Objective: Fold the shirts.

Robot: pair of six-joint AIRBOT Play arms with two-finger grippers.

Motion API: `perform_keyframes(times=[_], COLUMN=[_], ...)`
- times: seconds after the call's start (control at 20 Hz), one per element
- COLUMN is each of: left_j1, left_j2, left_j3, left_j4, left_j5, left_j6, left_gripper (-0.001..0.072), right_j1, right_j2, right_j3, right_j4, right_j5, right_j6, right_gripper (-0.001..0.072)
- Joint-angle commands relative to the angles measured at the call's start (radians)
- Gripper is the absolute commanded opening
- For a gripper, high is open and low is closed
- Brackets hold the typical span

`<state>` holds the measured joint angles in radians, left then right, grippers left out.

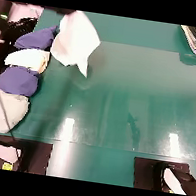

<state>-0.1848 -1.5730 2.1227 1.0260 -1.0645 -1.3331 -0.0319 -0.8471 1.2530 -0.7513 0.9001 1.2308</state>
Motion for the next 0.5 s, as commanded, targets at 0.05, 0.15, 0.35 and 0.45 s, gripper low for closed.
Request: perform_keyframes(times=[0.05,0.15,0.35,0.45], left_j1=[-0.133,-0.213,-0.321,-0.326], left_j2=[0.231,0.299,0.312,0.312], left_j3=[-0.004,-0.108,-0.295,-0.422], left_j4=[-0.171,-0.171,-0.165,-0.166], left_j5=[-0.097,-0.138,-0.336,-0.337], left_j6=[0.176,0.190,0.189,0.174], left_gripper=[0.0020,0.0020,0.0021,0.0024], right_j1=[-0.119,-0.151,-0.194,-0.197], right_j2=[0.143,0.179,0.217,0.218], right_j3=[0.000,0.000,0.000,0.000], right_j4=[-0.002,-0.002,-0.002,-0.002], right_j5=[-0.042,-0.026,0.044,0.075], right_j6=[-0.001,-0.001,-0.001,-0.001], right_gripper=[0.0014,0.0014,0.0015,0.0014])
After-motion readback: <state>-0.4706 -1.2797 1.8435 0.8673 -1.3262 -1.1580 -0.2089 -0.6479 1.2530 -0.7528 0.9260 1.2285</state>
